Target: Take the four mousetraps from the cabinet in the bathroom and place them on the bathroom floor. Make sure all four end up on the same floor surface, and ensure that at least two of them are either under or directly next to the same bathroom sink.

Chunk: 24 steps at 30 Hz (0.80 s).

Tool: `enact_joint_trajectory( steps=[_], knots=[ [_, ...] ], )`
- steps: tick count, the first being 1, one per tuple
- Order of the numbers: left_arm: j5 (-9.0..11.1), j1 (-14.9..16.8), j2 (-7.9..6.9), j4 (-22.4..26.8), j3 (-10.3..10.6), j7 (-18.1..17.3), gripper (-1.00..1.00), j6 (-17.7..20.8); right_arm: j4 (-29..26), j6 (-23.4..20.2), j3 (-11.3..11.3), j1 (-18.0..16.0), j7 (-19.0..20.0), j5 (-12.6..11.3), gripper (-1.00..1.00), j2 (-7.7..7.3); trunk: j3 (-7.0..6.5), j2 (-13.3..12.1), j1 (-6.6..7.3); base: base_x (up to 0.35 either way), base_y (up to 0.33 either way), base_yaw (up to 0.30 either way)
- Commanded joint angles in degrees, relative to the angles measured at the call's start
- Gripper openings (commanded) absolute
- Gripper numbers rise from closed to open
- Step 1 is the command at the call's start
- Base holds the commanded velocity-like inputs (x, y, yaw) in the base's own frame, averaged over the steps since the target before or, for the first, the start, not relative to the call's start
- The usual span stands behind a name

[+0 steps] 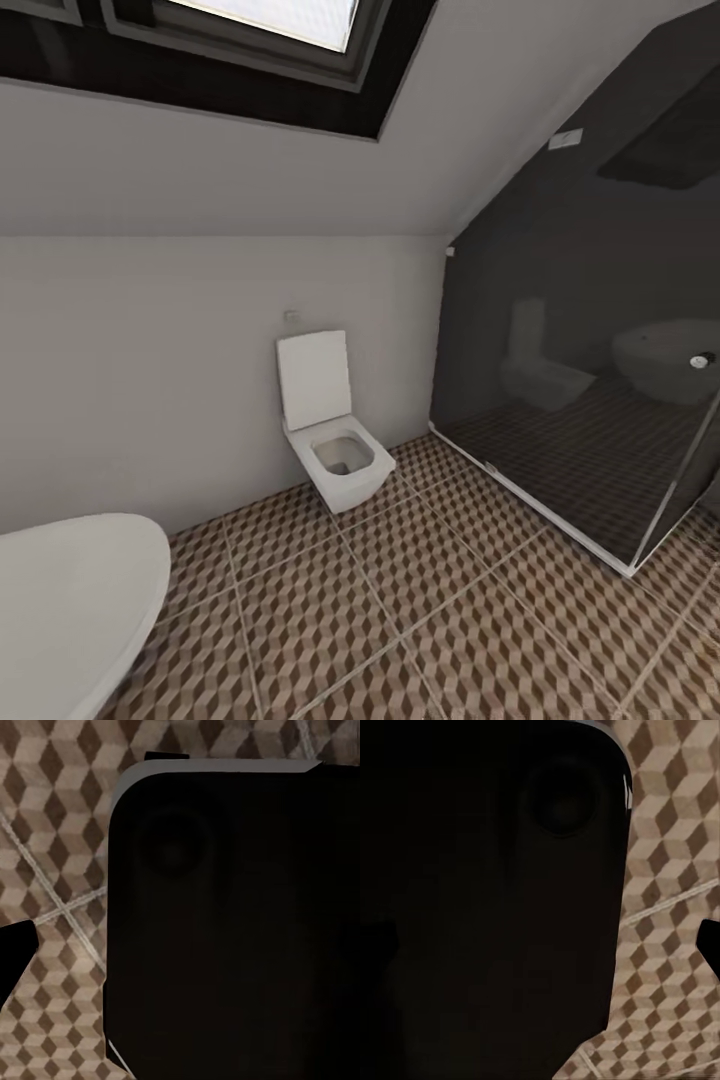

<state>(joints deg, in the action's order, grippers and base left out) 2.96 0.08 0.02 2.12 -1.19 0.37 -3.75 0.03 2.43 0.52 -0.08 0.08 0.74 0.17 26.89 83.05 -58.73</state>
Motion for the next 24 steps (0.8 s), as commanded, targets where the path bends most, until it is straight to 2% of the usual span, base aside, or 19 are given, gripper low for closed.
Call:
enact_joint_trajectory(
  steps=[1,7,14,24],
  knots=[
    [0.32,0.01,0.0,-0.01,-0.07,0.04,1.0,-0.16,0.01,0.17,0.04,-0.01,0.01,0.07,1.0,0.0,0.04,0.02,0.0,0.0,0.0,-0.293],
    [2.5,0.01,-0.08,-0.01,-0.12,0.13,1.0,0.06,0.01,0.37,0.08,-0.01,0.01,0.1,1.0,-0.05,0.04,0.02,0.0,0.0,0.0,-0.293],
    [3.21,0.01,0.03,0.0,-0.13,0.15,1.0,0.19,0.05,0.64,0.09,-0.01,0.01,0.06,1.0,-0.07,0.04,0.02,0.0,0.0,0.0,-0.281],
    [3.43,0.01,0.06,-0.01,-0.18,0.16,1.0,0.15,0.06,0.74,0.06,-0.01,0.01,-0.08,1.0,-0.08,0.04,0.02,0.0,0.0,0.0,-0.1]
  ],
)
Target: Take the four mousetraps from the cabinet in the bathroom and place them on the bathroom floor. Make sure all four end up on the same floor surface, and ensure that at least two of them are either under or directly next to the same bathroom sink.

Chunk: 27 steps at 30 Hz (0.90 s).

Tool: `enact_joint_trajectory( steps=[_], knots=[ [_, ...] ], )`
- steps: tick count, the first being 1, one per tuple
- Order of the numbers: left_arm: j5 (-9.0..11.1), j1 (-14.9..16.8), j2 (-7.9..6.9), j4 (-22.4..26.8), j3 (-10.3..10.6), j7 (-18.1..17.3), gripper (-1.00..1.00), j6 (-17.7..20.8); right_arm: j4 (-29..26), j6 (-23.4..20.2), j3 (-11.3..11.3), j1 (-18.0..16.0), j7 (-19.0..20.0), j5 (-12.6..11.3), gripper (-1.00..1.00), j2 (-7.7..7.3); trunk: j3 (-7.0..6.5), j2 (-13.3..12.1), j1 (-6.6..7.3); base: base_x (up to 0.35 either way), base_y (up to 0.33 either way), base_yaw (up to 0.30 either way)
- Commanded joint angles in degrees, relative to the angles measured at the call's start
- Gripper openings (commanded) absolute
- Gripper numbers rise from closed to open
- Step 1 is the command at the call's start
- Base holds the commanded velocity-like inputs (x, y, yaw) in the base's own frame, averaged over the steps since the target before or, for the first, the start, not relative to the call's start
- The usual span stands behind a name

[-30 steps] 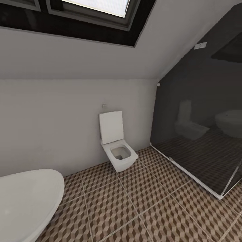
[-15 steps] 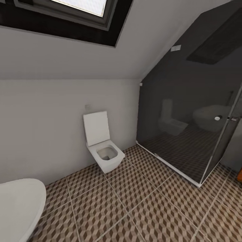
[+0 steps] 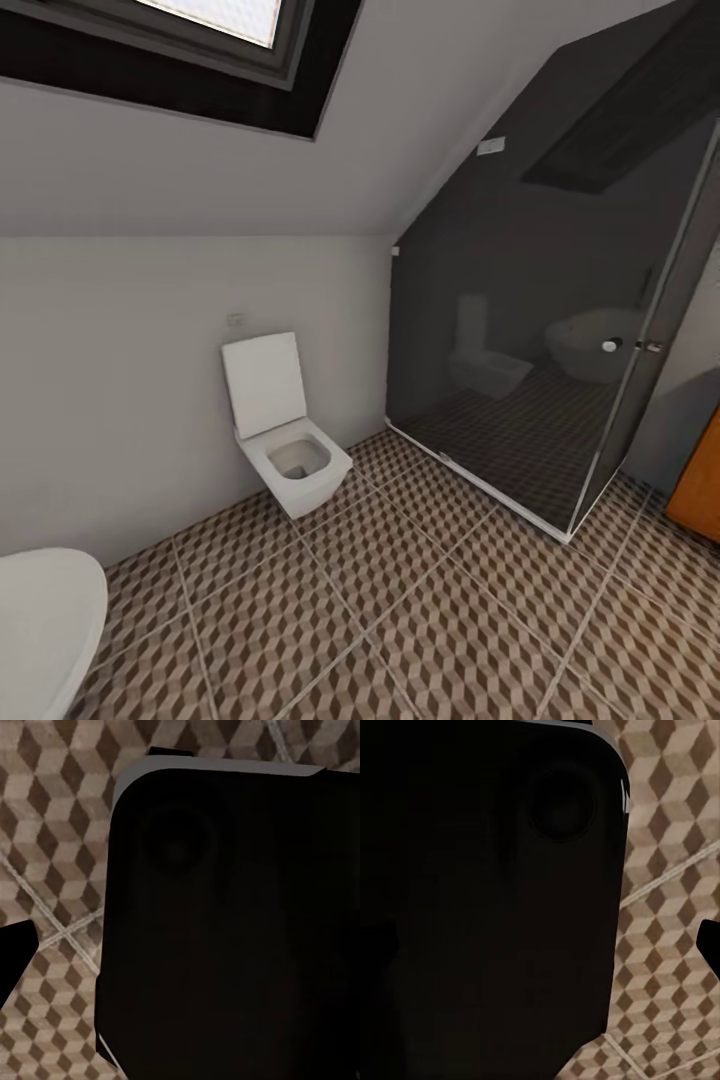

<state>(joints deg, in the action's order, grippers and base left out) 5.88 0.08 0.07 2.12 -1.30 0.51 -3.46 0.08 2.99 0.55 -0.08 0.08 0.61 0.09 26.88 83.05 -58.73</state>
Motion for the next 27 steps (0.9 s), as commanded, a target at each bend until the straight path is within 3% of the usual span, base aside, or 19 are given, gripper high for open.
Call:
enact_joint_trajectory(
  steps=[1,27],
  knots=[
    [0.51,0.01,0.01,0.01,-0.1,0.01,1.0,-0.21,0.01,0.18,0.03,-0.01,0.01,0.05,1.0,0.0,0.04,0.02,0.0,0.0,0.0,-0.098],
    [0.45,0.01,0.01,0.0,-0.21,0.01,1.0,-0.5,0.01,0.13,-0.02,-0.01,0.04,-0.1,1.0,0.03,-0.56,0.02,0.0,0.0,0.0,-0.242]
  ],
)
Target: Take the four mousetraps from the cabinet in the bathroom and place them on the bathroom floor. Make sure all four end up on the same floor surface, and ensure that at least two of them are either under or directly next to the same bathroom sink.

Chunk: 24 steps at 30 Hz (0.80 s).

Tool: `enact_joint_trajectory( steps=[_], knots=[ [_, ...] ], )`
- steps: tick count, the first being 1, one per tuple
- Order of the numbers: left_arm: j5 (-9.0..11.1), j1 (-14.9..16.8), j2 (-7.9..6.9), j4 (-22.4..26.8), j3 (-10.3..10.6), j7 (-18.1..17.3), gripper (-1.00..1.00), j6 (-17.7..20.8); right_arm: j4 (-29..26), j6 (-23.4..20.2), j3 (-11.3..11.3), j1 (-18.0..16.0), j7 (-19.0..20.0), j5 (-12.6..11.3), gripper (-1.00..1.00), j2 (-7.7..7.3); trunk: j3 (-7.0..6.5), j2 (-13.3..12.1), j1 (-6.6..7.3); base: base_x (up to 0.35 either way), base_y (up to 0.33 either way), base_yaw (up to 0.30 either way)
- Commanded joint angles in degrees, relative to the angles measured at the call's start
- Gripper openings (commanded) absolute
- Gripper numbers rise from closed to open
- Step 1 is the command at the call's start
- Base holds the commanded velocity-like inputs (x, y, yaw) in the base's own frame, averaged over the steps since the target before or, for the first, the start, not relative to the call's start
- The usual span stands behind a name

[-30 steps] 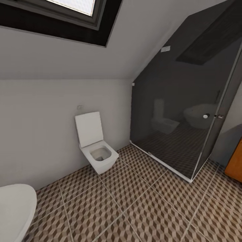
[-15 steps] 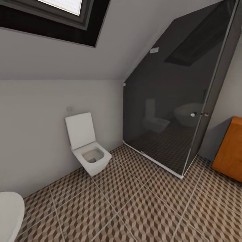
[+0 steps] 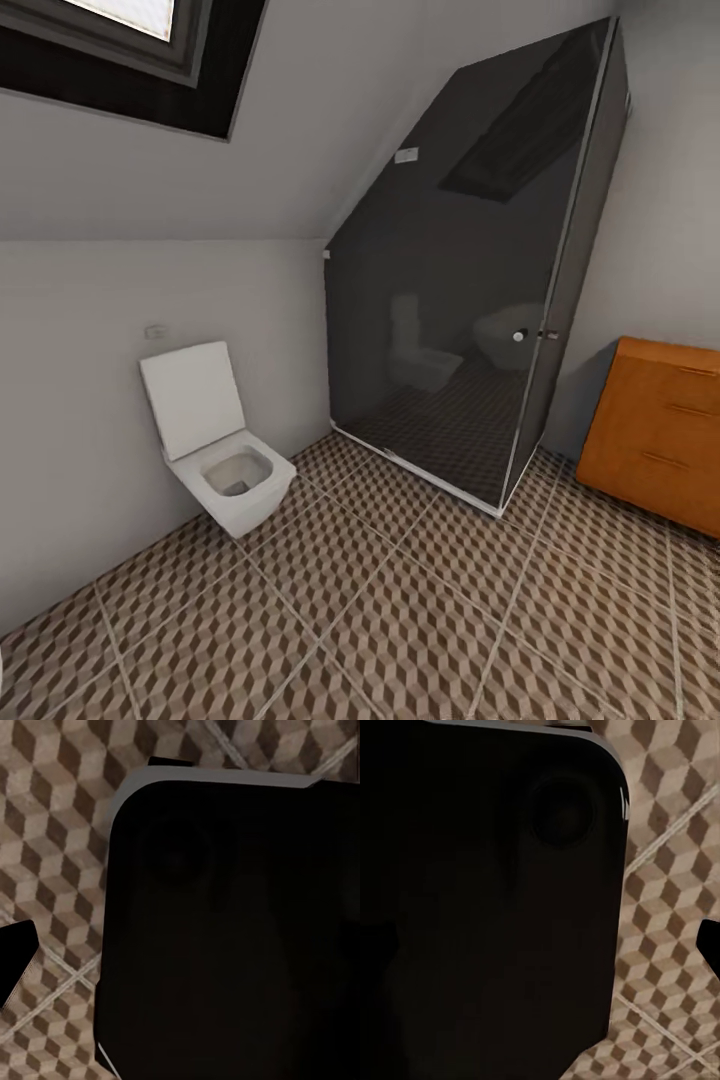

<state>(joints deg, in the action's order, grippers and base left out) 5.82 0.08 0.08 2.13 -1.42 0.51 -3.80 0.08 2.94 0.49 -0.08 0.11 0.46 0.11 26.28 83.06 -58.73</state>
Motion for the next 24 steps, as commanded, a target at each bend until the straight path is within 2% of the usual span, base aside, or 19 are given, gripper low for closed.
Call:
enact_joint_trajectory(
  steps=[1,24],
  knots=[
    [0.51,0.01,0.01,-0.01,-0.1,0.01,1.0,-0.15,-0.01,0.18,0.03,-0.01,0.02,0.05,1.0,0.0,0.02,0.02,0.0,0.0,0.0,-0.272],
    [0.51,0.01,0.01,-0.02,-0.07,0.01,1.0,-0.15,0.0,0.14,0.03,-0.01,0.07,0.01,1.0,0.01,-0.62,0.02,0.0,0.0,0.0,-0.273]
  ],
)
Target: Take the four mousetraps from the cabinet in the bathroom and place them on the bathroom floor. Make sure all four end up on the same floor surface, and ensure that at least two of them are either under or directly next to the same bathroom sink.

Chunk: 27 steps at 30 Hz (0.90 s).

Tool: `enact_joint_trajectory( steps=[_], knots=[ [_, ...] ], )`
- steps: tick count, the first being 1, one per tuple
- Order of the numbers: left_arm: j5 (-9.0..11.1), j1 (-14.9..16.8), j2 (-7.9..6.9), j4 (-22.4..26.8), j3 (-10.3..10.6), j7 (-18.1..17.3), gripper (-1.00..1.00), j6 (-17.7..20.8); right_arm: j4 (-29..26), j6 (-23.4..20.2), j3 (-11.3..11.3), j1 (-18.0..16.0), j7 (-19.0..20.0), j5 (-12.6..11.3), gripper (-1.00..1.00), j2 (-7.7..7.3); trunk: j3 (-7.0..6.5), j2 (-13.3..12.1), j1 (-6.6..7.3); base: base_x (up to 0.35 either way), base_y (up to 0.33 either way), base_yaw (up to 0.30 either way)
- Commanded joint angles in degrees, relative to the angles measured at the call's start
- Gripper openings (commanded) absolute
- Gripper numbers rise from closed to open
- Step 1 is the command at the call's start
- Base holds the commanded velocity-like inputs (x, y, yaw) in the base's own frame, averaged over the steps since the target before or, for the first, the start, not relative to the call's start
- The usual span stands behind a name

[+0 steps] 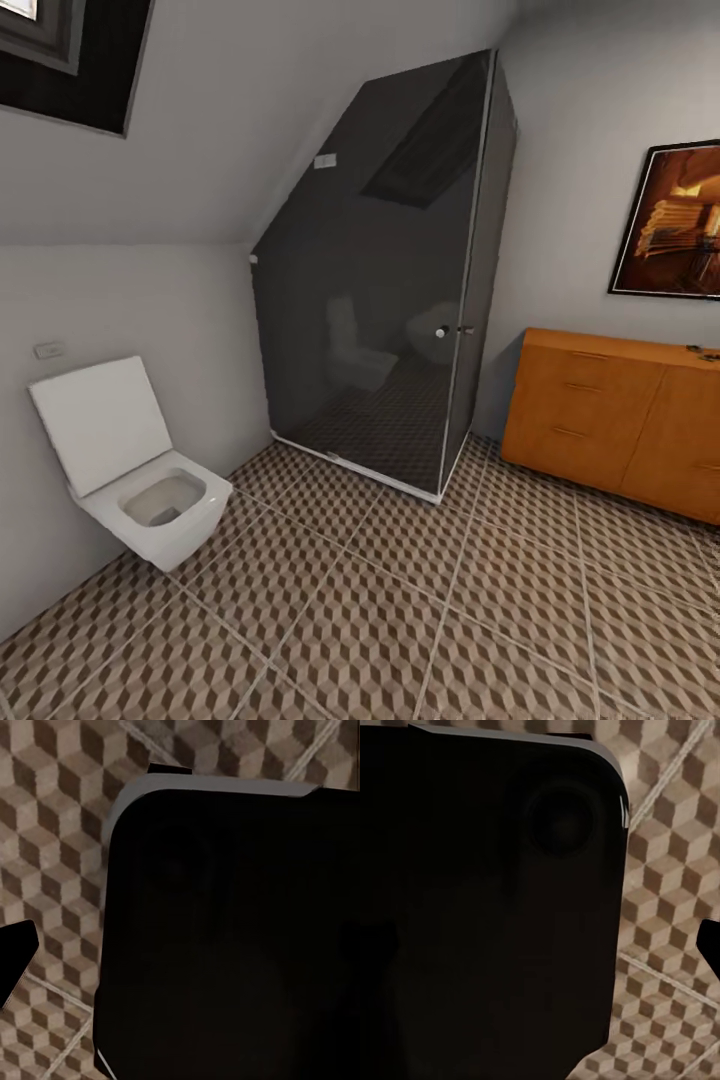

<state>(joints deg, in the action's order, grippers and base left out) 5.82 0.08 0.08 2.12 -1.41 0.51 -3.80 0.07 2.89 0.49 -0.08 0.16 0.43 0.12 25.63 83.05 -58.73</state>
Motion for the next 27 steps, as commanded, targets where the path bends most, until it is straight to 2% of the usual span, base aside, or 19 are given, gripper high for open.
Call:
enact_joint_trajectory(
  steps=[1,27],
  knots=[
    [0.51,0.01,0.01,-0.01,-0.08,0.01,1.0,-0.15,0.01,0.18,0.03,-0.01,0.02,0.03,1.0,0.01,0.01,0.02,0.0,0.0,0.0,-0.275],
    [0.45,0.01,0.01,0.0,-0.08,0.01,1.0,-0.15,0.02,0.18,0.03,-0.01,0.02,0.01,1.0,-0.01,-0.73,0.02,0.0,0.0,0.0,-0.275]
  ],
)
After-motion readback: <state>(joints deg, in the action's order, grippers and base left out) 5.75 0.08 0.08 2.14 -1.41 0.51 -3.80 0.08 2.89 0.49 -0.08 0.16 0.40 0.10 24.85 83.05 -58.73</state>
